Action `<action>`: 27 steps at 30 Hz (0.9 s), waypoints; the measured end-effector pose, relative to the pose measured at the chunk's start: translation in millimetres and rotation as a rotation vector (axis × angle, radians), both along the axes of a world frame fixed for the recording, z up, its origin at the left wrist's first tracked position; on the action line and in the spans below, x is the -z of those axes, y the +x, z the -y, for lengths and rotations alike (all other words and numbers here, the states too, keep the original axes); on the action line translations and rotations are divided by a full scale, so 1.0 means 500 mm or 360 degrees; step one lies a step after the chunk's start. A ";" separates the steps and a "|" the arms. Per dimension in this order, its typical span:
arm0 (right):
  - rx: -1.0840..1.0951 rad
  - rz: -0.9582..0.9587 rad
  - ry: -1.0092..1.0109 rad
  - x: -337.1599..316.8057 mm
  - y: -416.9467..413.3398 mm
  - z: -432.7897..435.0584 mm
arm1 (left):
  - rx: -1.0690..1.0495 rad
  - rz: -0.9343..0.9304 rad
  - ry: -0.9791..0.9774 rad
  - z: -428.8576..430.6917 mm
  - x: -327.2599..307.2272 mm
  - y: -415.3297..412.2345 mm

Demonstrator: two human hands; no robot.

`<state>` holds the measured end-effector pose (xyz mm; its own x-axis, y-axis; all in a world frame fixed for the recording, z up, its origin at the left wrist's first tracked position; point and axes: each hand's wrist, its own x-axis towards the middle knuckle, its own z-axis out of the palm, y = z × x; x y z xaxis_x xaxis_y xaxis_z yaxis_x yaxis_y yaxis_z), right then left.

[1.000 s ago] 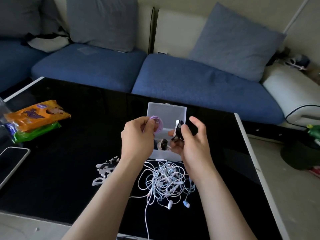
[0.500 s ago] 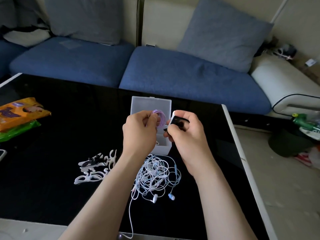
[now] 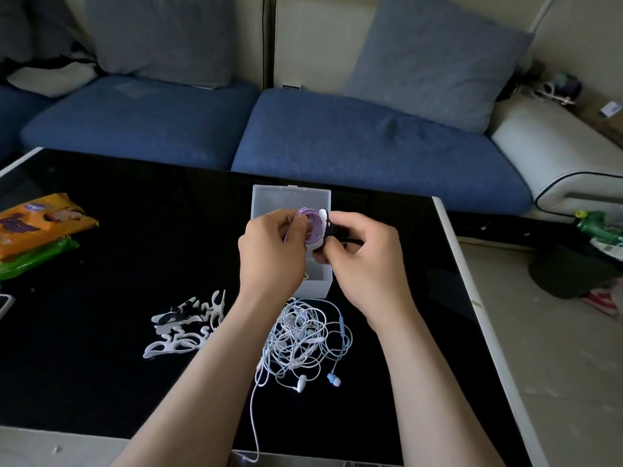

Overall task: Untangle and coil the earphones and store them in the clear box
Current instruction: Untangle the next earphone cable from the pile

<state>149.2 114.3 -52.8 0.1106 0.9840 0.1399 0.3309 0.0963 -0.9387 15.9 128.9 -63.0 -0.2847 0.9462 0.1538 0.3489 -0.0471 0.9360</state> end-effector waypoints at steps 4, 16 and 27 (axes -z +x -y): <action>0.0097 -0.0027 -0.0014 -0.009 0.010 0.004 | 0.0089 0.0013 -0.0038 0.003 0.000 -0.003; 0.0290 0.0485 0.0381 -0.013 0.009 0.012 | 0.0176 0.0219 -0.0150 0.007 -0.012 0.002; 0.0124 0.0699 0.0558 0.005 0.006 0.005 | 0.0227 -0.0003 -0.0041 0.013 -0.018 0.000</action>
